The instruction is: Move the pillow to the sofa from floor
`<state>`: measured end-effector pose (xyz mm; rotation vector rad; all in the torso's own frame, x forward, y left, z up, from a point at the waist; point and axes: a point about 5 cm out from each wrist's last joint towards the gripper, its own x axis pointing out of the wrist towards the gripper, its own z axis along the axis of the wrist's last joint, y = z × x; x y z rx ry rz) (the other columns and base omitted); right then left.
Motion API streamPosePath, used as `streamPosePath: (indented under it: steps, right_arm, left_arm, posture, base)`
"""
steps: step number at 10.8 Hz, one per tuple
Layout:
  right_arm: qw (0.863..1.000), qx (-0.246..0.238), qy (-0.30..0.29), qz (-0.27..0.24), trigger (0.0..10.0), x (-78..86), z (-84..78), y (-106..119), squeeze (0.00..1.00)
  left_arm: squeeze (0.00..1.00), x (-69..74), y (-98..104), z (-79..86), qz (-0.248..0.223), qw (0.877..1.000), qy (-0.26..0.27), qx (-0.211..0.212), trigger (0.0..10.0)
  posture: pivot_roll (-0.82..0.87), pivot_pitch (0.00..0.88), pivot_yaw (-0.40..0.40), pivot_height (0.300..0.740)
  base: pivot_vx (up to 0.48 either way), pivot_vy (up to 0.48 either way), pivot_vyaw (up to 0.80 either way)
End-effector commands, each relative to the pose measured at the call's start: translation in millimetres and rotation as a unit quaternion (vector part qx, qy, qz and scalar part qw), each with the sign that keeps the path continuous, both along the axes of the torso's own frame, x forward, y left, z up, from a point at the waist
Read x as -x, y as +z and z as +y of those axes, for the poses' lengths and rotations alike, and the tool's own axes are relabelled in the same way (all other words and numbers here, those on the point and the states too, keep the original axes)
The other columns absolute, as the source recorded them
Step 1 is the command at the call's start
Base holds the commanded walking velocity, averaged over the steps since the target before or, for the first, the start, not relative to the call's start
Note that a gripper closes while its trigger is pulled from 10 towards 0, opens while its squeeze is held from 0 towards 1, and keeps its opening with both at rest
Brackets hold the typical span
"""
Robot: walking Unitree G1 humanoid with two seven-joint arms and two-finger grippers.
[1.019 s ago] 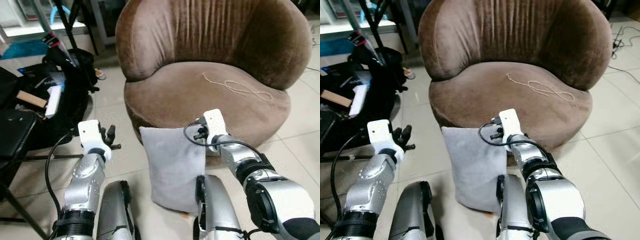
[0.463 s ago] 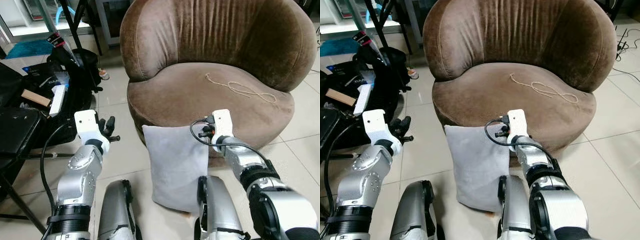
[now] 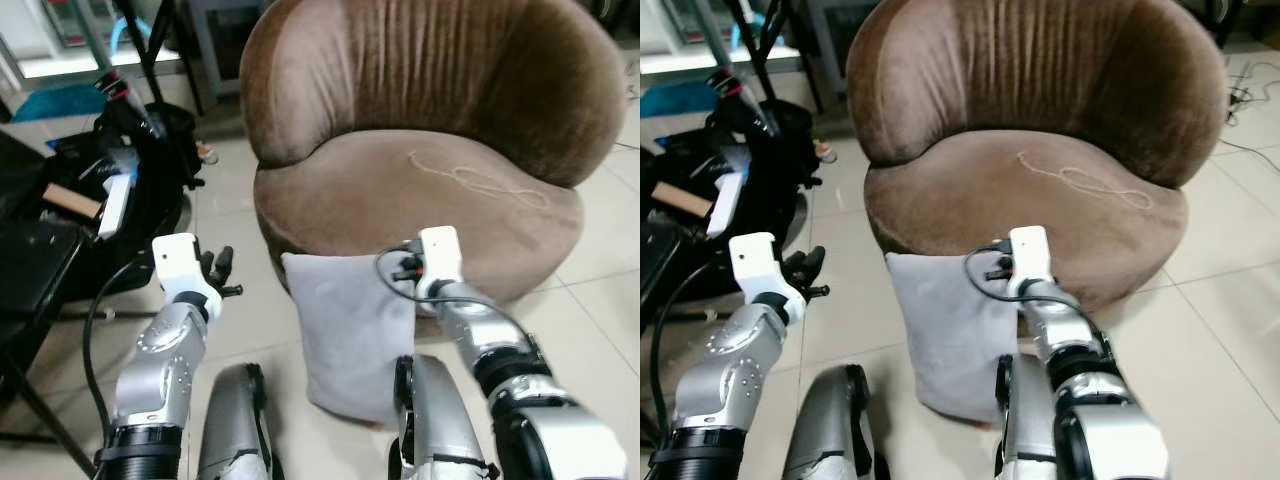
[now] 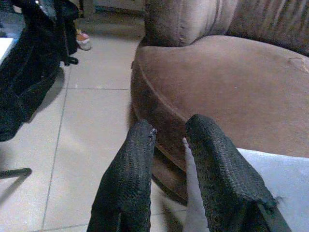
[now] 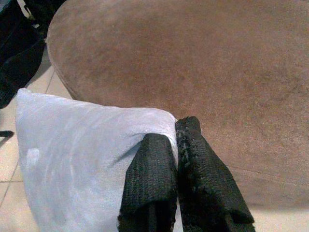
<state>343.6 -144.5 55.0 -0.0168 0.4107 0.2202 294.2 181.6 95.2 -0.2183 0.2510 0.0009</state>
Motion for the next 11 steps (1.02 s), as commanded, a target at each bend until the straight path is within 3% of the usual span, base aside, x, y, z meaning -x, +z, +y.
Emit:
streamPosePath:
  steps: [1,11]
  right_arm:
    - [0.998,-0.006,-0.008,-0.065,10.0,-13.8,-1.3,29.8,0.00]
    - [0.997,-0.012,-0.016,-0.068,10.0,-6.1,4.5,31.0,0.00]
  left_arm:
    - [0.00,-1.6,7.0,-1.5,-0.010,1.000,-0.004,-0.002,10.0]
    - [0.00,-1.6,8.9,-5.0,-0.013,1.000,-0.017,-0.018,10.0]
  posture:
    - [-0.07,0.000,0.075,0.579]
    - [-0.07,0.000,0.088,0.729]
  base:
    - [0.000,0.000,0.00]
    - [0.000,0.000,0.00]
